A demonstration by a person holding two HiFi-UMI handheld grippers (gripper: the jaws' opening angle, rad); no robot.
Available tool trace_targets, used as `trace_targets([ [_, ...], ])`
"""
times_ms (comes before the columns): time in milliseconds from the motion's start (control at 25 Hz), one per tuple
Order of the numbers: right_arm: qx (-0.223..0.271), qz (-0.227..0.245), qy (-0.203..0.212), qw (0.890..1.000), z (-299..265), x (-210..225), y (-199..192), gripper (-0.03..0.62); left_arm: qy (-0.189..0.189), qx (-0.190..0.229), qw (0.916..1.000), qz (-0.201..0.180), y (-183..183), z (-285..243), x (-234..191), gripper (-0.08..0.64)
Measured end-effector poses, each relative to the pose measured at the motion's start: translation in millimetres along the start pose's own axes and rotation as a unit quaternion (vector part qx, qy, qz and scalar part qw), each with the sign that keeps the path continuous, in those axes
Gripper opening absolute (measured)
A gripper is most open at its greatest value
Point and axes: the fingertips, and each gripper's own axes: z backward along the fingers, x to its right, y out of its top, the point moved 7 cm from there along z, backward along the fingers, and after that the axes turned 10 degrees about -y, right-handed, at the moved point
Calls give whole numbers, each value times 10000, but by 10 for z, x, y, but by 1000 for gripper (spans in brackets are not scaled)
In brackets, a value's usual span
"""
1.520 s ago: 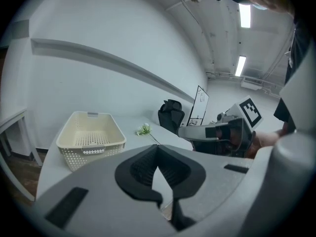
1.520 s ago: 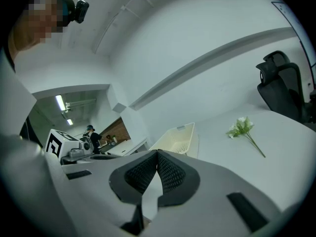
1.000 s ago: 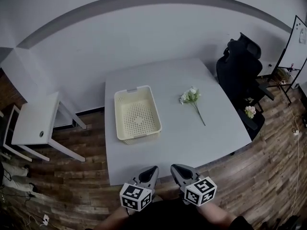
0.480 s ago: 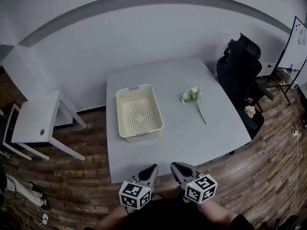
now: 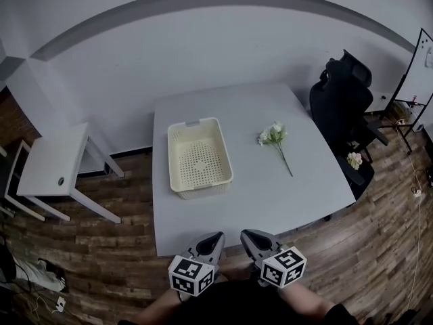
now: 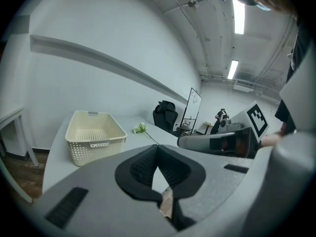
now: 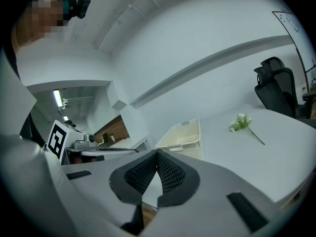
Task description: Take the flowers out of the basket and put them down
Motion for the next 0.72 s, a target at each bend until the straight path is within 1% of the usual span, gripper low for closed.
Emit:
trace_targets([
  [160,-26,-52,-13,10000,23,17,-28,22,3,5,10000,-13,-12,3,33,6],
  [720,-30,-12,-27,10000,104,57,-68,21,-41,15,10000,22,-59,-46,116,6],
])
